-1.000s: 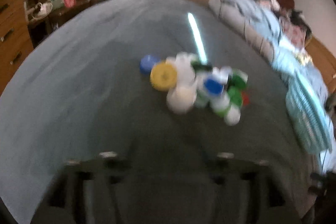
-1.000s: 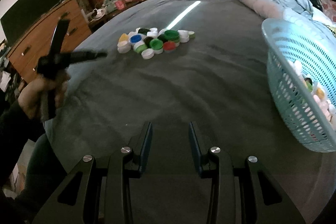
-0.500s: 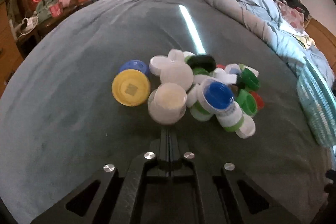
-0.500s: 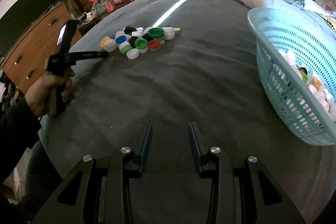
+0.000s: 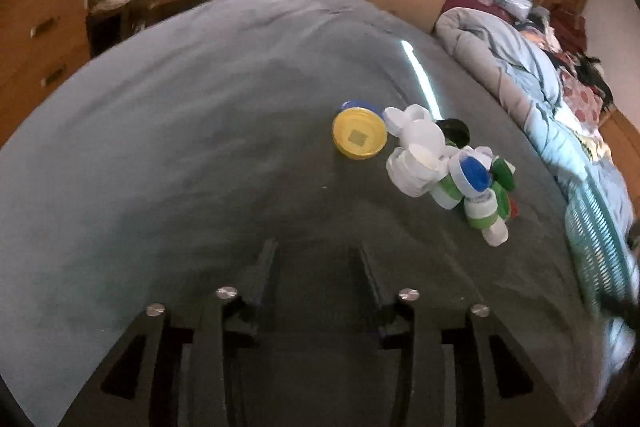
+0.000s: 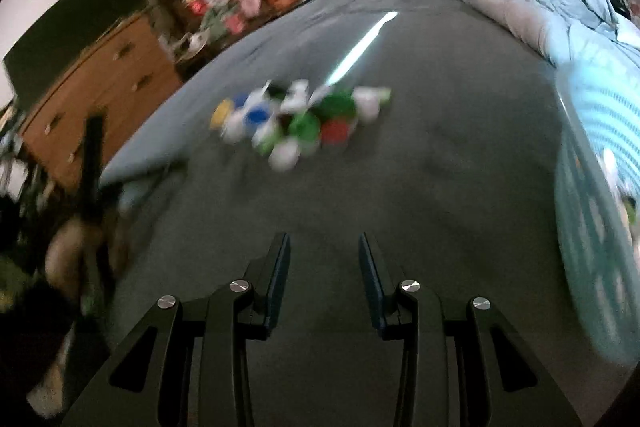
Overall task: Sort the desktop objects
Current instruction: 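Move both open tools back toward the cap pile, then grasp yellow cap with left tool while right tool grasps a green cap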
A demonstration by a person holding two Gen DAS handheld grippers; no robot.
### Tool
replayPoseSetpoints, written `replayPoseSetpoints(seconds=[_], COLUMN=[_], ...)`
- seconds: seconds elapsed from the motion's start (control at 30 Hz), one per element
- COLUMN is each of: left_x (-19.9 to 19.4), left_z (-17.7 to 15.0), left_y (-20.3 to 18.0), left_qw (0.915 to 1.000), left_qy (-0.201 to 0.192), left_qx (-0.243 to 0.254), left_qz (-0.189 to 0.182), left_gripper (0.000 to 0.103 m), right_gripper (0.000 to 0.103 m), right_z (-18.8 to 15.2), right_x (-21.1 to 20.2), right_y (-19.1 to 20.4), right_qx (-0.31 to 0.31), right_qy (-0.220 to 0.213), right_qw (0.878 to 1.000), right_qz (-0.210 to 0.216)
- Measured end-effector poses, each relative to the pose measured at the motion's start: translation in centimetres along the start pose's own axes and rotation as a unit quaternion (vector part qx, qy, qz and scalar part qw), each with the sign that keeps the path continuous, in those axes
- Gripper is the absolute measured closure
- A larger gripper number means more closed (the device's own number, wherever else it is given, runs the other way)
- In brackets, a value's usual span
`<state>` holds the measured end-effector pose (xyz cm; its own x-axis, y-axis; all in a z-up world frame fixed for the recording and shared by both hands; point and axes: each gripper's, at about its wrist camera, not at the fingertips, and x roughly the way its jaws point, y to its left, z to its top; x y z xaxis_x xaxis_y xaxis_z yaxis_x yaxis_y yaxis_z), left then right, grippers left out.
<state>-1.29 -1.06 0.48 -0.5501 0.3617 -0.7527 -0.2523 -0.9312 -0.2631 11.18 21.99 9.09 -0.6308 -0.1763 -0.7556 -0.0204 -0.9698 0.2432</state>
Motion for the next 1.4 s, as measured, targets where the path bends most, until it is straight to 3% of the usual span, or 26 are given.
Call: replayPoseSetpoints(seconds=[0.07, 0.1, 0.23, 0.33, 0.47, 0.53, 0.63, 0.7, 0.8, 0.87, 1.07, 1.23, 1.33, 1.4], left_x=[0.2, 0.3, 0.4, 0.4, 0.4, 0.3, 0.3, 0.2, 0.2, 0.2, 0.0, -1.8, -4.2, -5.0], left_z=[0.1, -0.1, 0.0, -0.1, -0.3, -0.4, -0.3, -0.3, -0.3, -0.3, -0.4, -0.3, -1.5, -2.0], left_y=[-0.9, -1.0, -0.2, 0.2, 0.5, 0.8, 0.8, 0.8, 0.7, 0.9, 0.9, 2.0, 3.0, 3.2], left_qw=[0.9998, 0.9997, 0.9995, 0.9993, 0.9989, 0.9983, 0.9980, 0.9980, 0.9980, 0.9980, 0.9978, 0.9961, 0.9962, 0.9967], left_qy=[0.000, 0.000, -0.005, -0.009, -0.011, -0.013, -0.013, -0.013, -0.013, -0.013, -0.014, -0.032, -0.058, -0.066], left_qx=[0.020, 0.022, 0.004, 0.001, -0.007, -0.015, -0.018, -0.019, -0.019, -0.019, -0.021, -0.050, -0.057, -0.046], left_qz=[-0.004, -0.005, -0.032, -0.037, -0.046, -0.055, -0.059, -0.060, -0.058, -0.059, -0.061, -0.064, -0.032, -0.009], left_gripper=[0.040, 0.039, 0.037, 0.037, 0.037, 0.037, 0.037, 0.037, 0.037, 0.037, 0.037, 0.034, 0.032, 0.024], right_gripper=[0.069, 0.064, 0.063, 0.063, 0.063, 0.056, 0.054, 0.054, 0.044, 0.045, 0.045, 0.045, 0.045, 0.045], right_z=[3.3, 4.9, 10.0, 11.9, 12.5, 12.2, 10.8, 8.7, 5.6, 4.8, 2.6, 0.7, -0.6, -1.1], right_x=[2.5, 4.0, 9.7, 14.1, 17.0, 16.5, 16.3, 15.6, 12.6, 10.1, 2.9, 2.5, 1.9, 1.8], right_y=[-0.9, -1.8, -5.8, -7.3, -4.6, -2.7, 2.3, 5.6, 8.3, 7.1, 0.6, -2.2, -2.2, -1.6], right_qx=[0.003, 0.014, 0.071, 0.084, 0.067, 0.055, -0.032, -0.092, -0.169, -0.147, -0.051, -0.006, -0.004, -0.007], right_qy=[-0.020, -0.022, -0.021, 0.020, 0.027, -0.003, 0.014, 0.037, 0.020, 0.007, -0.051, -0.020, -0.014, -0.017], right_qw=[0.999, 0.999, 0.996, 0.993, 0.997, 0.998, 0.997, 0.989, 0.980, 0.984, 0.997, 1.000, 1.000, 1.000], right_qz=[-0.029, -0.033, -0.057, -0.086, -0.017, 0.021, 0.069, 0.108, 0.103, 0.099, 0.024, 0.012, 0.016, 0.021])
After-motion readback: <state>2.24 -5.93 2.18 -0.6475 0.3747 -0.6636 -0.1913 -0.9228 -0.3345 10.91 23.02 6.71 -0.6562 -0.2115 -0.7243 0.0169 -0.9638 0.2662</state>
